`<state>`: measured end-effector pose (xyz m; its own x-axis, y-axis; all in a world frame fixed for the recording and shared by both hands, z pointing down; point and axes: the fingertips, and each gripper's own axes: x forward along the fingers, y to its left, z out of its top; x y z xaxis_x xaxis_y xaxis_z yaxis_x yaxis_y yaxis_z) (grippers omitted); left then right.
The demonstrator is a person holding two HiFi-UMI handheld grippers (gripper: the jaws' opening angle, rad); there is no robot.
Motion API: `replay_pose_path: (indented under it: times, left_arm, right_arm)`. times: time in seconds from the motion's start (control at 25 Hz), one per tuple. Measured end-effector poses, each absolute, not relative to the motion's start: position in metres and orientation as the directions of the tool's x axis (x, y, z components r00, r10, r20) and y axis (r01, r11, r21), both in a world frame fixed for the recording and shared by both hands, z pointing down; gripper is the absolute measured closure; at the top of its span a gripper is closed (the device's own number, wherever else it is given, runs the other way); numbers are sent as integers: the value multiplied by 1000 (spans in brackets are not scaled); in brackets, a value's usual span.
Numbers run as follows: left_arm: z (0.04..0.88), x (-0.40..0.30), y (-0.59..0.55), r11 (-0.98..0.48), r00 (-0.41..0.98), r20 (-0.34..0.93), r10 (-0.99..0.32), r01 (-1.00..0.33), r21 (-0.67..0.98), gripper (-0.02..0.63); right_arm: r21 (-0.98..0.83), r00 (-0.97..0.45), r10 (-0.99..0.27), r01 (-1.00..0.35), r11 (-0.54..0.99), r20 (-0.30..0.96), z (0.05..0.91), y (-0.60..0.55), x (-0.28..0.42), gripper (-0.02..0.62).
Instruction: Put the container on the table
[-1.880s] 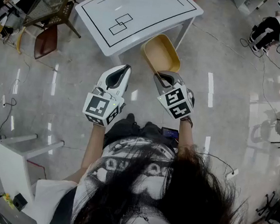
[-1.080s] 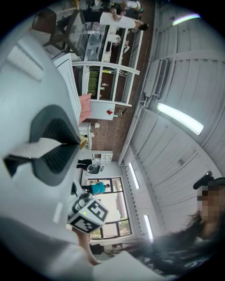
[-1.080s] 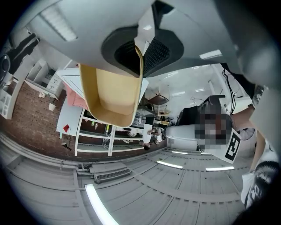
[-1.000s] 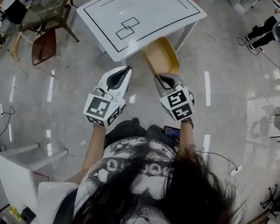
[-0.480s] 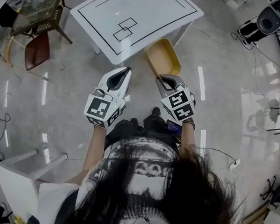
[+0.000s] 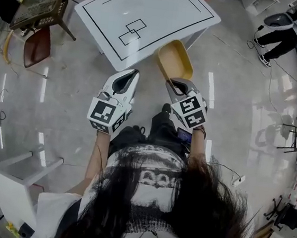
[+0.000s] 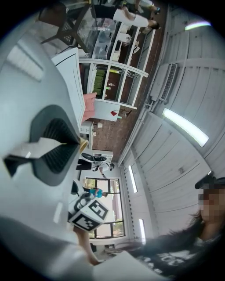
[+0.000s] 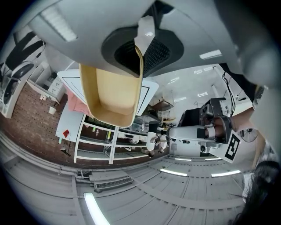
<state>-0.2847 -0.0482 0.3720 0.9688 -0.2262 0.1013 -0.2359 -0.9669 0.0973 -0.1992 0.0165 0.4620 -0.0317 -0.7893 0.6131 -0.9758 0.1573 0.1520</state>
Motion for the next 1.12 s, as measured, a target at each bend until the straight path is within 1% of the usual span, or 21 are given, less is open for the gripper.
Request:
replay_pose_path:
  times: [0.28, 0.4, 0.6, 0.8, 1.12]
  left_arm:
    - [383, -212, -59, -954, 954, 128, -272, -285, 91, 606]
    - [383, -171, -61, -948, 948, 130, -292, -305, 93, 606]
    - [377, -94, -51, -956, 952, 126, -277, -287, 64, 606]
    - [382, -32, -53, -947, 942, 139, -306, -316, 55, 606]
    - [387, 23, -58, -923, 913, 163, -374, -384, 34, 606]
  right_arm:
    - [138, -71, -779, -970, 199, 622, 477, 4, -123, 575]
    - [138, -95, -771, -963, 231, 629, 478, 2, -83, 575]
    - [134, -120, -769, -957, 259, 628, 478, -1, -14, 575]
    - [132, -144, -764, -949, 287, 629, 486, -3, 47, 575]
    - [120, -202, -768, -933, 340, 608, 491, -16, 107, 575]
